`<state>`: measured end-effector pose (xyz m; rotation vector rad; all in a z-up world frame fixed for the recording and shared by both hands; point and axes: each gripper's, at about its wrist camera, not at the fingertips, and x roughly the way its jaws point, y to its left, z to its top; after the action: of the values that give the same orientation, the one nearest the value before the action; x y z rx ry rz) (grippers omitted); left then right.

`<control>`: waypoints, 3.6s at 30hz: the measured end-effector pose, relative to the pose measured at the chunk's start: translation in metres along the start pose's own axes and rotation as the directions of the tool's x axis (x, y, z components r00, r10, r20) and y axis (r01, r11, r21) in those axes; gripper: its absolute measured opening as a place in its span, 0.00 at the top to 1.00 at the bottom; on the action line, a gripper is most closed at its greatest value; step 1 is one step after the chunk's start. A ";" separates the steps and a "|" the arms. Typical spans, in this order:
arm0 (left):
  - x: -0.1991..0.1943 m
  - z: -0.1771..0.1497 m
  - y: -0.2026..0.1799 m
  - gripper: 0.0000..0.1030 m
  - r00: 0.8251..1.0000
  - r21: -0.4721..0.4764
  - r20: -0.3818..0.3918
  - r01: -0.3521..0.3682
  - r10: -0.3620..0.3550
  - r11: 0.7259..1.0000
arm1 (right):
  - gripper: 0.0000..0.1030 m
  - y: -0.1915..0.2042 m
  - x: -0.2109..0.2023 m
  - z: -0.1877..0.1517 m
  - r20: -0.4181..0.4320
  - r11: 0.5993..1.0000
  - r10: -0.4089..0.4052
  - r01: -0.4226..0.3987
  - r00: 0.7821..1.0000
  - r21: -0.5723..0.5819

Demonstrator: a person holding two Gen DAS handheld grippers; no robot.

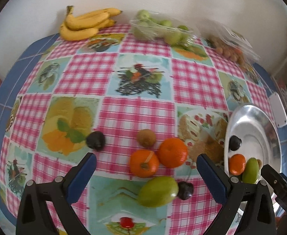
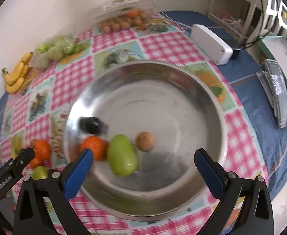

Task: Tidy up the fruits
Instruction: 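Move both tools back toward the loose fruits beside the bowl, then grasp the dark cherry with the right tool while the left tool approaches a green apple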

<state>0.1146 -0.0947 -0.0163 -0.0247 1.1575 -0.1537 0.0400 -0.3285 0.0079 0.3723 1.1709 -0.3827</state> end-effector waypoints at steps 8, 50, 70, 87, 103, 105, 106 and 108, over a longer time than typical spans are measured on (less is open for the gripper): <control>-0.007 0.000 0.043 0.00 1.000 -0.104 0.005 -0.015 0.015 0.994 | 0.01 0.046 -0.005 -0.005 0.003 0.990 0.126 -0.126 0.992 -0.067; 0.005 -0.010 0.069 0.00 0.996 -0.159 -0.080 0.035 -0.049 0.987 | 0.22 0.132 0.004 -0.045 -0.118 0.935 0.197 -0.223 0.973 -0.275; 0.021 -0.015 0.049 0.02 0.980 -0.142 -0.133 0.126 -0.145 0.982 | 0.57 0.134 0.033 -0.047 -0.184 0.935 0.198 -0.242 0.963 -0.259; 0.023 -0.016 0.046 0.12 0.974 -0.155 -0.138 0.156 -0.178 0.976 | 0.68 0.138 0.039 -0.045 -0.184 0.929 0.247 -0.286 0.952 -0.234; 0.023 -0.015 0.039 0.23 0.968 -0.148 -0.136 0.189 -0.209 0.971 | 0.76 0.132 0.038 -0.045 -0.200 0.916 0.302 -0.341 0.932 -0.209; 0.023 -0.015 0.037 0.25 0.967 -0.141 -0.136 0.195 -0.214 0.971 | 0.77 0.130 0.037 -0.045 -0.200 0.916 0.307 -0.345 0.931 -0.203; 0.022 -0.015 0.036 0.26 0.967 -0.137 -0.136 0.197 -0.216 0.971 | 0.77 0.129 0.036 -0.045 -0.199 0.916 0.309 -0.347 0.930 -0.200; 0.023 -0.016 0.034 0.26 0.967 -0.131 -0.137 0.199 -0.217 0.971 | 0.77 0.127 0.035 -0.045 -0.196 0.917 0.310 -0.347 0.930 -0.197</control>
<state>0.1129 -0.0636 -0.0464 -0.2423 1.3128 -0.2782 0.0754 -0.1987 -0.0297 0.3961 1.2680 0.0801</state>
